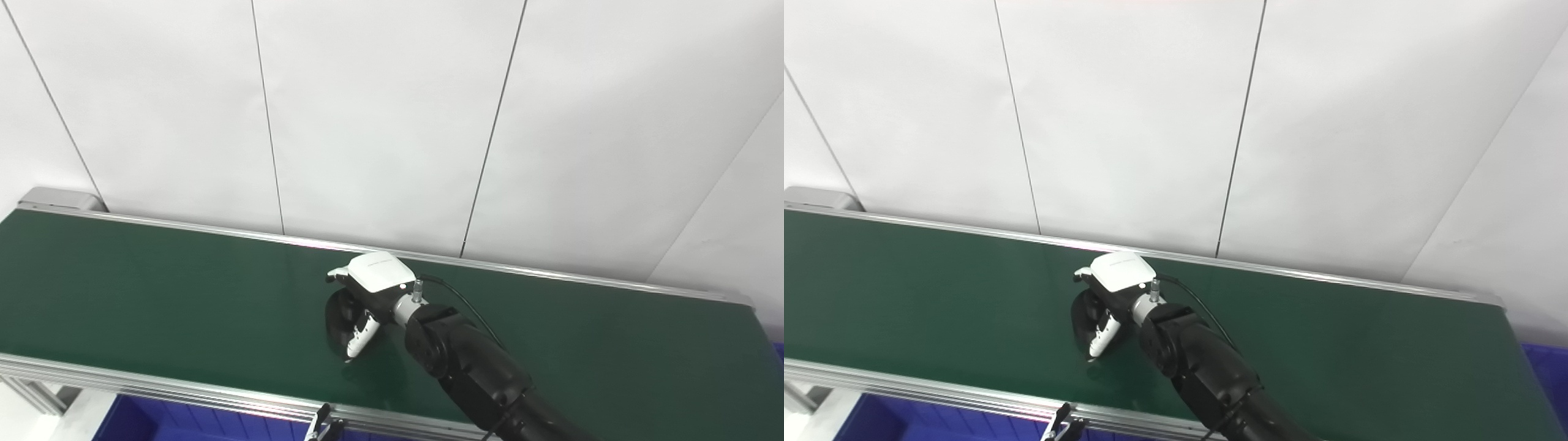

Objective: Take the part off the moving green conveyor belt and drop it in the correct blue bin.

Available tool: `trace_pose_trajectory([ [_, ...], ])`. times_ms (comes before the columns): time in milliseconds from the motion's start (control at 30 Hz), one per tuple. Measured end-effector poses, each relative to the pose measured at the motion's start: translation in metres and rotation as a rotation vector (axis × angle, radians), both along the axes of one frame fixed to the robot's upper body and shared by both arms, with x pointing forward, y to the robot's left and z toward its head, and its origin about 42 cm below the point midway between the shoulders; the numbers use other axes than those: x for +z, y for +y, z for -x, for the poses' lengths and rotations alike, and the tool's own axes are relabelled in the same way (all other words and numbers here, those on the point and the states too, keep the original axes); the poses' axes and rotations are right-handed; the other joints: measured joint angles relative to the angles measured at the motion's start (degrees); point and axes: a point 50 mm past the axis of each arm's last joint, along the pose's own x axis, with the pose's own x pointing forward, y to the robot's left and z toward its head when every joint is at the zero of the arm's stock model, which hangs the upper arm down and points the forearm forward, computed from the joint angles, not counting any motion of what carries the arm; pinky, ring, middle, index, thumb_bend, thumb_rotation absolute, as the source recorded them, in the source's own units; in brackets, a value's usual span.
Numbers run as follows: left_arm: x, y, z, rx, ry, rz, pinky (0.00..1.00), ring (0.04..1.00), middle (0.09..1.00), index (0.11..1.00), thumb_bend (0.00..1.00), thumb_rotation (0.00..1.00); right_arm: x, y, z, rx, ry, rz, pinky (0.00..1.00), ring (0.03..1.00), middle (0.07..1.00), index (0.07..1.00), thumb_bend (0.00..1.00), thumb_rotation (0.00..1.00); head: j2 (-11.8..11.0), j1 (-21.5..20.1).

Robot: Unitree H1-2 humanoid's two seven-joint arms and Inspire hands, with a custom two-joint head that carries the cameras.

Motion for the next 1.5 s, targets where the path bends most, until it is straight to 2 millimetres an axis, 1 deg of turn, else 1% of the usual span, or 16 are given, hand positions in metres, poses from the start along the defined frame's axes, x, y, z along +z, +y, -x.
trace_pose_trajectory([
  [200, 0.000, 0.000, 0.000, -0.001, 0.007, -0.004, 0.82, 0.926, 0.979, 0.993, 0.43, 0.66, -0.009, -0.004, 0.001, -0.013, 0.015, 0.007, 0.50, 0.685, 0.850, 0.863, 1.00, 0.21, 0.3, 0.1],
  [267, 0.000, 0.000, 0.000, -0.001, 0.011, -0.005, 0.81, 0.924, 0.978, 0.991, 0.44, 0.66, -0.012, -0.005, 0.003, -0.018, 0.012, 0.001, 0.45, 0.607, 0.812, 0.856, 1.00, 0.18, 0.5, 0.0],
  [300, 0.000, 0.000, 0.000, -0.001, 0.011, -0.005, 0.80, 0.922, 0.977, 0.989, 0.44, 0.67, -0.012, -0.006, 0.003, -0.021, 0.007, -0.002, 0.37, 0.489, 0.671, 0.844, 0.93, 0.12, 0.5, 0.0],
  [333, 0.000, 0.000, 0.000, -0.001, 0.010, -0.007, 0.80, 0.921, 0.976, 0.989, 0.44, 0.67, -0.013, -0.008, 0.003, -0.025, 0.000, -0.003, 0.32, 0.411, 0.554, 0.813, 0.74, 0.05, 0.6, -0.2],
  [367, 0.000, 0.000, 0.000, -0.001, 0.010, -0.007, 0.80, 0.921, 0.976, 0.989, 0.44, 0.68, -0.013, -0.010, 0.002, -0.028, -0.010, -0.001, 0.32, 0.404, 0.539, 0.807, 0.71, 0.04, 0.6, -0.2],
  [400, 0.000, 0.000, 0.000, -0.003, 0.008, -0.012, 0.80, 0.921, 0.977, 0.990, 0.44, 0.68, -0.013, -0.011, 0.002, -0.028, -0.024, 0.002, 0.30, 0.373, 0.503, 0.779, 0.63, 0.02, 0.7, -0.4],
  [433, 0.001, 0.000, 0.000, -0.005, 0.006, -0.016, 0.80, 0.921, 0.978, 0.991, 0.44, 0.68, -0.013, -0.012, 0.002, -0.023, -0.037, 0.008, 0.29, 0.363, 0.491, 0.770, 0.60, 0.01, 0.8, -0.5],
  [467, 0.001, 0.000, 0.000, -0.006, 0.004, -0.019, 0.80, 0.920, 0.977, 0.993, 0.43, 0.68, -0.014, -0.012, 0.003, -0.013, -0.051, 0.017, 0.29, 0.391, 0.517, 0.705, 0.56, 0.00, 0.8, -0.6],
  [567, 0.001, 0.000, 0.000, -0.006, 0.005, -0.019, 0.80, 0.924, 0.981, 0.995, 0.44, 0.67, -0.012, -0.014, 0.002, 0.015, -0.088, 0.059, 0.30, 0.444, 0.562, 0.643, 0.50, 0.00, 0.8, -0.9],
  [667, 0.001, 0.000, 0.000, -0.006, 0.005, -0.018, 0.81, 0.930, 0.984, 0.996, 0.44, 0.67, -0.011, -0.015, 0.001, 0.025, -0.104, 0.084, 0.31, 0.461, 0.573, 0.661, 0.49, 0.00, 0.8, -1.0],
  [967, 0.001, 0.000, 0.000, -0.005, 0.005, -0.016, 0.80, 0.920, 0.978, 1.000, 0.45, 0.69, -0.010, -0.022, -0.002, 0.003, -0.083, 0.070, 0.31, 0.457, 0.567, 0.624, 0.49, 0.00, 1.0, -1.4],
  [1100, 0.001, 0.000, 0.000, 0.003, 0.009, 0.002, 0.81, 0.921, 0.973, 1.000, 0.46, 0.69, -0.010, -0.027, -0.002, -0.020, -0.050, 0.031, 0.30, 0.430, 0.515, 0.575, 0.49, 0.00, 1.0, -1.6],
  [1200, 0.001, 0.001, 0.001, 0.012, 0.015, 0.019, 0.81, 0.923, 0.972, 1.000, 0.47, 0.68, -0.006, -0.029, 0.000, -0.031, -0.029, -0.018, 0.31, 0.426, 0.512, 0.573, 0.49, 0.00, 1.1, -1.8],
  [1300, 0.002, 0.001, 0.003, 0.017, 0.020, 0.036, 0.82, 0.926, 0.972, 1.000, 0.45, 0.67, -0.006, -0.031, 0.004, -0.033, -0.003, -0.053, 0.32, 0.428, 0.506, 0.571, 0.49, 0.00, 1.7, -2.6],
  [1467, 0.004, 0.002, 0.004, 0.019, 0.023, 0.048, 0.85, 0.943, 0.973, 0.999, 0.42, 0.65, 0.004, -0.025, 0.023, 0.036, 0.026, -0.077, 0.33, 0.423, 0.507, 0.573, 0.49, 0.00, 2.9, -4.9],
  [1500, 0.004, 0.002, 0.004, 0.016, 0.024, 0.058, 0.86, 0.949, 0.977, 1.000, 0.40, 0.66, 0.010, -0.023, 0.026, 0.055, 0.020, -0.078, 0.34, 0.431, 0.527, 0.535, 0.49, 0.00, 2.9, -4.9],
])
